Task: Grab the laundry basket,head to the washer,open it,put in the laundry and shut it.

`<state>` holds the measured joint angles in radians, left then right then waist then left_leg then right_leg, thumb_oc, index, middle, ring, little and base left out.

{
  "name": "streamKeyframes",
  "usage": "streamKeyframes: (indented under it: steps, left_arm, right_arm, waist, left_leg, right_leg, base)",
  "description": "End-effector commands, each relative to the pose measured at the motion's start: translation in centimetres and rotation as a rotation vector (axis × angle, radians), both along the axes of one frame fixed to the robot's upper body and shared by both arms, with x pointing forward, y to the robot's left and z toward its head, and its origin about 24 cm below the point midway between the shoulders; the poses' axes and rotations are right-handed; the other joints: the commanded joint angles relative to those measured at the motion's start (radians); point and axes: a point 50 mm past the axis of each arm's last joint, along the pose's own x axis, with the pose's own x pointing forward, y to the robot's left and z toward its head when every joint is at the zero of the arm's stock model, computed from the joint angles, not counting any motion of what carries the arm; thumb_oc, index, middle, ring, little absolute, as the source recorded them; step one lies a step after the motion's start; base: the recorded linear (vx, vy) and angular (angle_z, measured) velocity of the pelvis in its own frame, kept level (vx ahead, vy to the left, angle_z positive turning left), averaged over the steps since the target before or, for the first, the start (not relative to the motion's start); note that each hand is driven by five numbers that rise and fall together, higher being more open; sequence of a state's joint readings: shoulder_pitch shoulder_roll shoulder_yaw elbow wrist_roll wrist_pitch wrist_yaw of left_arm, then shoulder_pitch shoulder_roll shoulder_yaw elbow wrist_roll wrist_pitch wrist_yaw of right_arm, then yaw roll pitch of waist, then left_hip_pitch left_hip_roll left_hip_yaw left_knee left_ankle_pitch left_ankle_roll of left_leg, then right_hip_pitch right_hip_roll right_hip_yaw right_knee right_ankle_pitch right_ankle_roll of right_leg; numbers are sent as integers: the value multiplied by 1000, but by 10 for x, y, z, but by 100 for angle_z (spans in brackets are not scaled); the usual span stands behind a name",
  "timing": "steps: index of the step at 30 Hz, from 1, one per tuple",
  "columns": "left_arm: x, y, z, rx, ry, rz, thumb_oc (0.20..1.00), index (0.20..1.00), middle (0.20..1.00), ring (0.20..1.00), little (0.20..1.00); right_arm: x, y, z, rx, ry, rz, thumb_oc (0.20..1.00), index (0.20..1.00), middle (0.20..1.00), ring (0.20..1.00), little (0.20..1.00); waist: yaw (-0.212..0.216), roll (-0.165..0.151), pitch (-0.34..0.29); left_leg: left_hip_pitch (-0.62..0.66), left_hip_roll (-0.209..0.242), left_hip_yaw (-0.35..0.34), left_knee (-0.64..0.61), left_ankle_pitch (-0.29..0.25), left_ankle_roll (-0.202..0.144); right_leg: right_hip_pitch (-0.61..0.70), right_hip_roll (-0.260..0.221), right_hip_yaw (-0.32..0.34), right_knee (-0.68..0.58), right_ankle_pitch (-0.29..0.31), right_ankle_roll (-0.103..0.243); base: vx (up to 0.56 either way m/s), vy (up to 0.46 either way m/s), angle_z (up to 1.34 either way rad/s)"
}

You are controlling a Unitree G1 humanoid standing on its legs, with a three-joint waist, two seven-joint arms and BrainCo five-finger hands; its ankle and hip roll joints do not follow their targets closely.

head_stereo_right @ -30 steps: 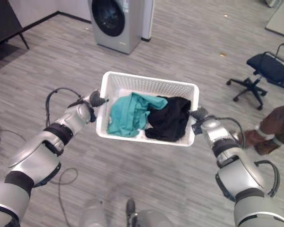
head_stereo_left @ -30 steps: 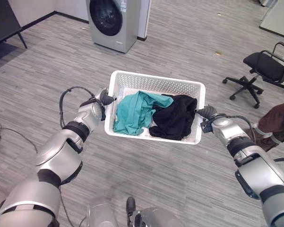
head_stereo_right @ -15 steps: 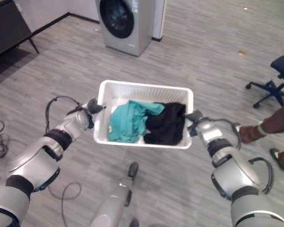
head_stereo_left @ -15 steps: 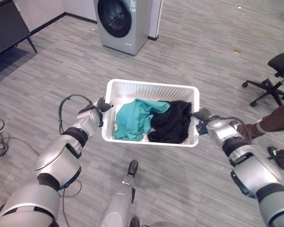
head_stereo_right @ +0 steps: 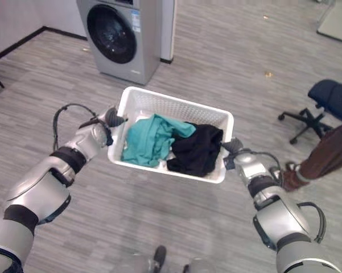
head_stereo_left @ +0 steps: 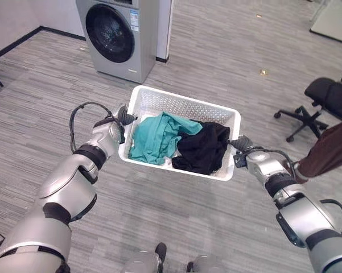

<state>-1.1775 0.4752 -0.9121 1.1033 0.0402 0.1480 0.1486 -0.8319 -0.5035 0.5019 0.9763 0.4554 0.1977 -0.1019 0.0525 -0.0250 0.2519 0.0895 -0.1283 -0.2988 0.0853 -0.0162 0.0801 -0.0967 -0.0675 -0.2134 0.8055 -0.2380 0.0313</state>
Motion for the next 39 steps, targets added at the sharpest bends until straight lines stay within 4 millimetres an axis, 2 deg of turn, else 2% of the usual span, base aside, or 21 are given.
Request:
streamKeyframes:
  steps: [1,2,4,6,10,13,14,16,17,19,21,23,25,27,28,29,30,31,34,37,39]
  left_arm:
    - [7,-44,28,21,-107,-146,200,200,200,200,200]
    - [7,-40,30,20,-108,-136,200,200,200,200,200]
    - [7,-38,29,10,-110,-129,200,200,200,200,200]
    - [7,-31,32,3,-131,-117,200,200,200,200,200]
    - [6,-24,32,18,-138,-106,200,200,200,200,200]
    - [4,-21,23,43,-113,-108,200,200,200,200,200]
    - [4,-21,16,26,-92,-107,200,200,200,200,200]
    - [3,-19,13,19,-73,-106,200,200,200,200,200]
    - [4,-14,16,13,-69,-95,200,200,200,200,200]
    - [4,-8,22,14,-81,-85,200,200,200,200,200]
    - [6,-10,39,-2,-124,-86,200,200,200,200,200]
    - [7,-16,44,-19,-135,-90,200,200,200,200,200]
    - [8,-23,45,-30,-148,-99,200,200,200,200,200]
    - [7,-31,44,-39,-153,-118,200,200,200,200,200]
    - [7,-31,44,-39,-153,-118,200,200,200,200,200]
    - [7,-33,43,-46,-155,-127,200,200,200,200,200]
    - [6,-32,39,-56,-151,-125,200,200,200,200,200]
    - [6,-34,38,-54,-147,-134,200,200,200,200,200]
    - [5,-34,32,-50,-131,-137,200,200,200,200,200]
    - [4,-31,26,-36,-120,-131,200,200,200,200,200]
    - [3,-28,21,-24,-111,-128,200,200,200,200,200]
  right_arm:
    - [26,39,60,15,-237,170,200,200,200,200,200]
    - [26,37,59,5,-228,170,200,200,200,200,200]
    - [26,38,59,0,-222,172,200,200,200,200,200]
    - [26,39,62,-12,-225,189,200,200,200,200,200]
    - [25,40,62,-14,-234,205,200,200,200,200,200]
    - [21,36,59,-18,-228,213,200,200,200,200,200]
    - [20,34,57,1,-225,210,200,200,200,200,200]
    - [18,28,53,2,-209,197,200,200,200,200,200]
    - [18,23,56,1,-214,188,200,200,200,200,200]
    - [18,21,55,3,-212,180,200,200,200,200,200]
    - [20,22,61,7,-237,162,200,200,200,200,200]
    - [21,23,64,24,-256,147,200,200,200,200,200]
    - [20,27,65,32,-269,154,200,200,200,200,200]
    - [17,28,64,34,-288,159,200,200,200,200,200]
    - [17,28,64,34,-288,159,200,200,200,200,200]
    - [16,28,63,35,-293,164,200,200,200,200,200]
    - [17,31,64,55,-307,172,200,200,200,200,200]
    - [17,32,65,73,-321,168,200,200,200,200,200]
    - [16,35,58,85,-305,170,200,200,200,200,200]
    - [15,42,55,84,-296,199,200,200,200,200,200]
    - [11,45,49,109,-300,209,200,200,200,200,200]
  waist:
    - [3,-17,-121]
    - [-8,-32,-125]
    - [-11,-31,-124]
    - [-28,-36,-111]
    - [-48,-19,-106]
    - [-84,-46,-153]
    - [-107,-38,-176]
    - [-110,-38,-183]
    - [-106,-45,-176]
    - [-101,-63,-172]
    - [-55,-113,-130]
    - [-32,-122,-103]
    - [-12,-121,-90]
    - [3,-115,-83]
    - [3,-116,-83]
    - [13,-100,-83]
    - [40,-78,-86]
    - [51,-65,-87]
    - [79,-56,-85]
    - [90,-29,-131]
    - [100,-40,-155]
  left_leg:
    - [-45,132,169,4,-41,-44]
    - [-23,120,154,-5,-65,-49]
    - [3,119,141,-18,-81,-48]
    - [48,111,113,-14,-127,-45]
    - [112,131,92,-13,-172,-42]
    - [183,168,59,9,-193,-72]
    - [197,224,54,61,-143,-97]
    - [137,252,59,219,-18,-103]
    - [62,267,62,387,57,-93]
    - [13,279,79,488,96,-73]
    - [-163,288,96,787,127,-37]
    - [-278,300,130,797,79,-27]
    - [-344,261,169,683,33,-43]
    - [-362,224,216,418,54,-72]
    - [-359,223,217,414,57,-72]
    - [-346,211,229,268,58,-85]
    - [-340,171,209,16,103,-100]
    - [-366,154,182,-50,110,-105]
    - [-398,117,133,-107,126,-113]
    - [-335,143,114,-129,168,-106]
    - [-311,139,115,-99,188,-96]
  right_leg:
    - [23,-51,18,-386,129,83]
    - [7,-43,49,-565,152,89]
    - [-8,-22,91,-656,186,97]
    - [-93,-16,182,-792,280,133]
    - [-159,-3,206,-842,315,150]
    - [-140,-13,216,-800,362,134]
    - [-135,20,216,-749,360,112]
    - [-92,45,209,-715,341,80]
    - [-55,60,206,-705,322,55]
    - [-26,71,213,-707,308,27]
    - [49,94,230,-717,281,-27]
    - [98,106,220,-729,249,-38]
    - [142,102,210,-740,225,-24]
    - [176,102,199,-751,192,-8]
    - [176,100,199,-752,192,-8]
    - [195,111,194,-753,174,-1]
    - [232,124,207,-753,139,8]
    - [248,134,214,-747,119,7]
    - [301,144,254,-710,58,-8]
    - [330,147,285,-670,2,-2]
    - [330,132,293,-616,10,14]
  base:
    - [373,-183,75]
    - [290,-156,60]
    - [257,-104,28]
    - [345,-115,29]
    - [362,-114,41]
    - [686,-332,51]
    - [470,-271,34]
    - [492,-327,31]
    - [257,-203,31]
    - [215,-261,33]
    - [314,-521,10]
    - [287,-299,-32]
    - [328,-53,-2]
    - [304,24,-19]
    - [277,59,-26]
    - [428,106,-25]
    - [564,131,-35]
    - [423,83,-32]
    - [478,69,-47]
    - [378,143,-75]
    - [527,210,-58]
